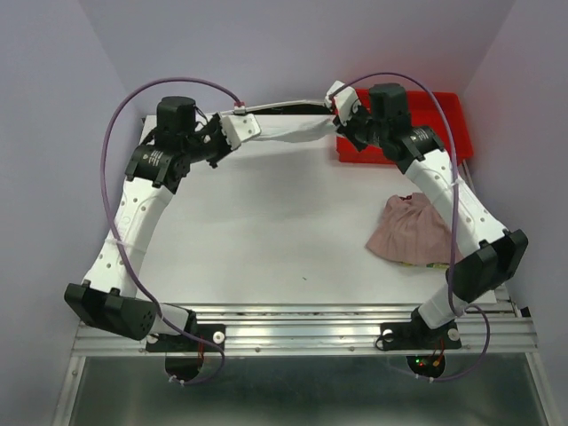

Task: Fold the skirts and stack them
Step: Flatten the skirt out

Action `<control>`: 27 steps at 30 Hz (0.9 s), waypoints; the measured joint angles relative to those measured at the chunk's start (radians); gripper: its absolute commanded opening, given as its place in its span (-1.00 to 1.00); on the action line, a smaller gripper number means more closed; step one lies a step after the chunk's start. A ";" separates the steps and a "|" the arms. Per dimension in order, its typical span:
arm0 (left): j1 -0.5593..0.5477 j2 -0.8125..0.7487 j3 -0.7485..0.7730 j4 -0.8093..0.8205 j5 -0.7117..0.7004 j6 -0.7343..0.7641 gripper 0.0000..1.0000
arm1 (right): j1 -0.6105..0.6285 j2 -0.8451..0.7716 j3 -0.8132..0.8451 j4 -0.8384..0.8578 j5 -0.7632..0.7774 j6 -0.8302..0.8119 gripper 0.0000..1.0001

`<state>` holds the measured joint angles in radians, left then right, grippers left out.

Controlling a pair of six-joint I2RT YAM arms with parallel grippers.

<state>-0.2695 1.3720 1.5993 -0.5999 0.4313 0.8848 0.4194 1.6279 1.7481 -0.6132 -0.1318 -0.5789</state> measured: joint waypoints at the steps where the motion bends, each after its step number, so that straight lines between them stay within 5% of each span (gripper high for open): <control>1: -0.030 -0.013 0.000 -0.024 0.030 -0.002 -1.00 | 0.019 -0.019 0.000 -0.013 -0.004 0.000 -0.99; 8: -0.171 0.008 -0.035 -0.186 0.224 -0.066 -1.00 | 0.230 -0.077 -0.071 -0.060 0.000 -0.012 -0.99; 16: 0.291 0.054 0.035 -0.108 0.228 -0.206 -1.00 | -0.008 -0.050 -0.087 0.006 0.084 -0.051 -0.99; 27: 0.270 -0.002 -0.004 -0.067 0.215 -0.204 -1.00 | -0.014 -0.032 -0.016 0.013 -0.002 -0.053 -0.99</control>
<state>0.0006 1.3697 1.5951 -0.6666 0.6460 0.6811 0.4049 1.5963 1.7325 -0.6003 -0.1341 -0.6315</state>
